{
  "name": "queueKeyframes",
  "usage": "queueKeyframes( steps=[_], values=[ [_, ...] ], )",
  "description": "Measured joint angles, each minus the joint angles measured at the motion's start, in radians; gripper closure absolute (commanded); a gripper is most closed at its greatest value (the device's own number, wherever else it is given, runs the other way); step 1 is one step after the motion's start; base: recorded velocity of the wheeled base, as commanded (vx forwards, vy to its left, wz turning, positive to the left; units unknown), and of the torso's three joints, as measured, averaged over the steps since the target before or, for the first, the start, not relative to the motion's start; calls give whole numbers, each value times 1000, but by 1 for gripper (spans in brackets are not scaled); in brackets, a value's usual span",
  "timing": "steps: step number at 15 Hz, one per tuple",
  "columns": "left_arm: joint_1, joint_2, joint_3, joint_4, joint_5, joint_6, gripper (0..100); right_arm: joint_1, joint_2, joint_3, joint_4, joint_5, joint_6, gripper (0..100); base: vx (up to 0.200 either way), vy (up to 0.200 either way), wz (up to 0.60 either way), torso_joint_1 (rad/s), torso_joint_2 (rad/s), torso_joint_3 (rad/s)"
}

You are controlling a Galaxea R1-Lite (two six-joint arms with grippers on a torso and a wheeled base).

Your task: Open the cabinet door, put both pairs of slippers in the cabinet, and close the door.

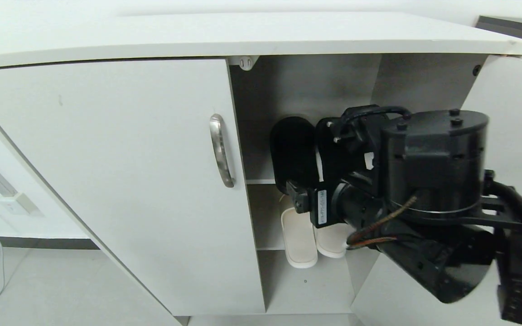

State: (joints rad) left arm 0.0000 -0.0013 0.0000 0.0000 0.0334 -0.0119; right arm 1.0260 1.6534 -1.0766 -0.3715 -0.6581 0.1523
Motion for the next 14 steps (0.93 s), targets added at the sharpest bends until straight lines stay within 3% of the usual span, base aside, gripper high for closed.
queueKeyframes(
  steps=[2,3,14],
  values=[
    [0,0,0,0,0,0,100,14,-63,67,-5,35,1,0,0,0,0,0,0,0],
    [0,0,0,0,0,0,100,17,-88,92,-6,47,3,100,0,0,0,0,0,0],
    [0,0,0,0,-1,0,100,29,-133,151,-10,62,-2,100,0,0,0,0,0,0]
  ],
)
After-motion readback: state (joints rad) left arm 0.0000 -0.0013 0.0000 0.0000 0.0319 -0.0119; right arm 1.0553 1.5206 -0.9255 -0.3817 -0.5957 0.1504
